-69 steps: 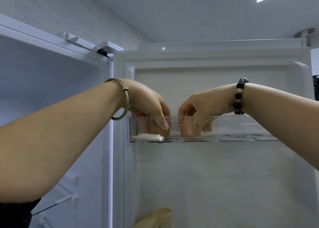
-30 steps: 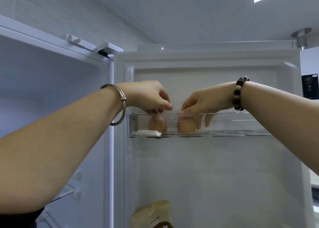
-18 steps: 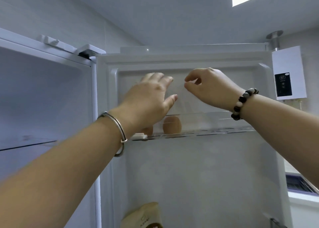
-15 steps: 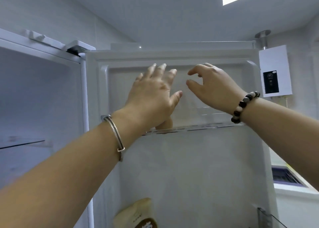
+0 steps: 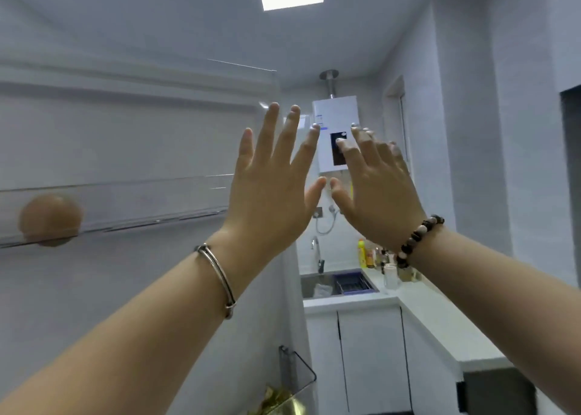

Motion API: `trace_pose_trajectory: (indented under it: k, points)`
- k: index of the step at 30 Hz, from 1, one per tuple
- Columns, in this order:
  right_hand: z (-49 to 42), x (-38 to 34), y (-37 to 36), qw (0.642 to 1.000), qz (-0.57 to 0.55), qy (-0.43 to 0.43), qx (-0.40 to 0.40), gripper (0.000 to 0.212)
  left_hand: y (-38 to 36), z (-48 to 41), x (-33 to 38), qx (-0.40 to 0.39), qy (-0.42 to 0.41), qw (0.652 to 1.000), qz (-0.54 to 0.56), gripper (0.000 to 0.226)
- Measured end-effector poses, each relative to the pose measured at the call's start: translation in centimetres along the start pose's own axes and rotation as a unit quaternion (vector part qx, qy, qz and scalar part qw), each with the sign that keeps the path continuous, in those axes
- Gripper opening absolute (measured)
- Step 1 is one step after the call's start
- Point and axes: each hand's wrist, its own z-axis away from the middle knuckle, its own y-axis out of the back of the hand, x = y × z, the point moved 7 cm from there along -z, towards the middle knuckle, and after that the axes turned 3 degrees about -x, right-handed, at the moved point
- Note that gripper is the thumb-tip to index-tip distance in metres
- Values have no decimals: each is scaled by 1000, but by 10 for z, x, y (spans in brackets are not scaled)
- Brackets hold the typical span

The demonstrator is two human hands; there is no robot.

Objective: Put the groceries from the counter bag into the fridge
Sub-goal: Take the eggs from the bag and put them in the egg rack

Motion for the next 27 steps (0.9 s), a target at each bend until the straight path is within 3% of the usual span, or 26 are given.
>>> trace_pose_trajectory:
  k: [7,13,20,27]
  points:
    - [64,169,10,990,105,-60,-71,61,-64,-46,170,-26,-36,987,155,67]
    - [156,318,46,957,201,-166,-127,72,-99,-59,348,-28,-71,947,312,65]
    - [277,448,93,896,301,-270,-181,65,-121,-51,543,-71,-148,860,484,66]
    - [384,556,145,799,389,-398,-228,62,-129,-35,724,-98,-260,777,564,70]
